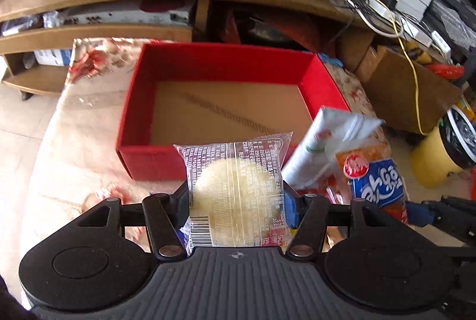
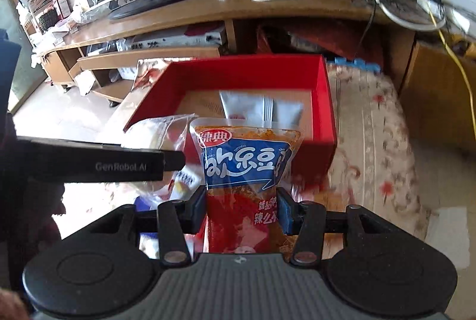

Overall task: Organize snacks
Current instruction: 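Carry both snacks into the red box and open both tools to release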

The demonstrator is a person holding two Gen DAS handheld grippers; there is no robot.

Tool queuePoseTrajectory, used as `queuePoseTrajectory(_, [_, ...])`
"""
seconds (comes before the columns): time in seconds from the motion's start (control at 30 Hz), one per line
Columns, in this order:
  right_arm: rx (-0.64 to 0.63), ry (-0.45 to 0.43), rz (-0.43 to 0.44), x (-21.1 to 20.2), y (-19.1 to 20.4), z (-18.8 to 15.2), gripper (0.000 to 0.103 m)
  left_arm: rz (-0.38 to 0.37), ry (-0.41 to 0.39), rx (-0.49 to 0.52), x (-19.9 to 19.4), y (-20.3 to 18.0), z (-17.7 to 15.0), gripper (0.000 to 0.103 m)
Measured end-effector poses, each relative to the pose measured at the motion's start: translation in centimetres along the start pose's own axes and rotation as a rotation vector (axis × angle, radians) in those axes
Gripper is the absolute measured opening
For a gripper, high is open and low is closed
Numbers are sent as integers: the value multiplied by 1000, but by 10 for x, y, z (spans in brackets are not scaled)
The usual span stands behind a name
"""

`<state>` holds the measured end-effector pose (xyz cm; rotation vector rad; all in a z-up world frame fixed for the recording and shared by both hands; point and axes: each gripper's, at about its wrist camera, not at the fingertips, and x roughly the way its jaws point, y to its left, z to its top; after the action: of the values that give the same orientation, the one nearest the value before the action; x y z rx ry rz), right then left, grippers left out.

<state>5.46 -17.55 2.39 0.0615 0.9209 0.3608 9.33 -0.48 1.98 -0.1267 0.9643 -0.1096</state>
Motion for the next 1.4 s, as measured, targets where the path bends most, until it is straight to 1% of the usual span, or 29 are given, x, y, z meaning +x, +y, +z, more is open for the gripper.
queuePoseTrajectory(0.1, [-5,3,-16,-3,0,-7,46,-8,11,9,0,-2,-4,65])
queuePoseTrajectory(0.23, [28,-12,-26,-9,-8,-8,46,-10,11,6,0,0,-6,65])
queuePoseTrajectory(0.4, [67,-79,-17,-27,-15,6,46,-8,0,-15,-2,6,-1,65])
queuePoseTrajectory(0.57, [56,-137,-22,-35,-15,33,46,-25,-19,-21,-3,4,10,65])
queuePoseTrajectory(0.7, [43,-180,-35,-36,-17,63,46,-34,-46,-17,-5,-1,26,65])
queuePoseTrajectory(0.8, [29,-206,-46,-32,-19,85,46,-32,-76,-23,-6,-2,42,66])
queuePoseTrajectory(0.9, [16,-217,-56,-20,-20,107,46,-17,-104,-27,-3,-2,58,65])
queuePoseTrajectory(1.0, [10,-198,-63,1,-24,121,46,16,-128,-29,4,0,73,64])
queuePoseTrajectory(1.03, [10,-185,-66,10,-25,123,46,27,-125,-33,9,1,77,64])
queuePoseTrajectory(1.2, [11,-93,-70,53,-36,128,46,60,-54,-38,45,2,85,63])
queuePoseTrajectory(1.3, [16,-76,-53,68,-40,131,48,60,-23,-36,57,1,84,63])
queuePoseTrajectory(1.4, [28,-56,-28,78,-43,133,50,60,-17,-26,61,0,82,66])
